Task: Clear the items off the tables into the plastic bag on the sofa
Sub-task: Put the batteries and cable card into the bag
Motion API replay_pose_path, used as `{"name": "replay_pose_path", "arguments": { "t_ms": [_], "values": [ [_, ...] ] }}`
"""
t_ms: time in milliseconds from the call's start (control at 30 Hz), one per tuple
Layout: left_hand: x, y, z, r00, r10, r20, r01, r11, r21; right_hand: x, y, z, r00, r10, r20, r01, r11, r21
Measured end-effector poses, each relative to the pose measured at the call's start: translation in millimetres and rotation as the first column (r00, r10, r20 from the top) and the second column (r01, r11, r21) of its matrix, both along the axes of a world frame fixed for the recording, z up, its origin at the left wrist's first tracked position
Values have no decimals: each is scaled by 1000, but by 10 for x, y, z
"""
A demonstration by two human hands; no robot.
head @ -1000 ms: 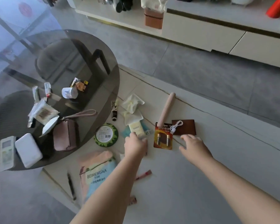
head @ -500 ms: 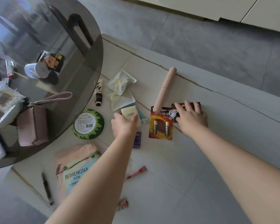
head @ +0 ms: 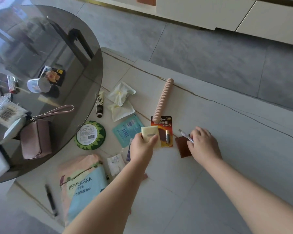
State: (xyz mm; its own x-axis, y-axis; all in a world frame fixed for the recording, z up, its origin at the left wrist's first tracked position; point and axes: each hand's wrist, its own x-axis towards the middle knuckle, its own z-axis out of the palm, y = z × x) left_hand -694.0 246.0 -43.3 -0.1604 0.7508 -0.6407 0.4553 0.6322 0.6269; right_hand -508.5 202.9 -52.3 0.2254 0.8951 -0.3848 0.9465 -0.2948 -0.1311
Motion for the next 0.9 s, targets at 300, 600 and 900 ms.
{"name": "replay_pose_path", "arguments": {
  "t_ms": [300,600,900],
  "values": [
    [386,149,-256,945,-195,-262,203,979,5,69,-44,-168,999,36,-13,-38,986,-161],
    [388,236,-346,986,-116,-123,91,977,-194,65,-234,-132,989,-133,68,143,975,-168],
    [684,-43,-297,996,-2,93,27,963,-267,56,-462,-89,906,-411,-106,375,892,-253]
  ]
}}
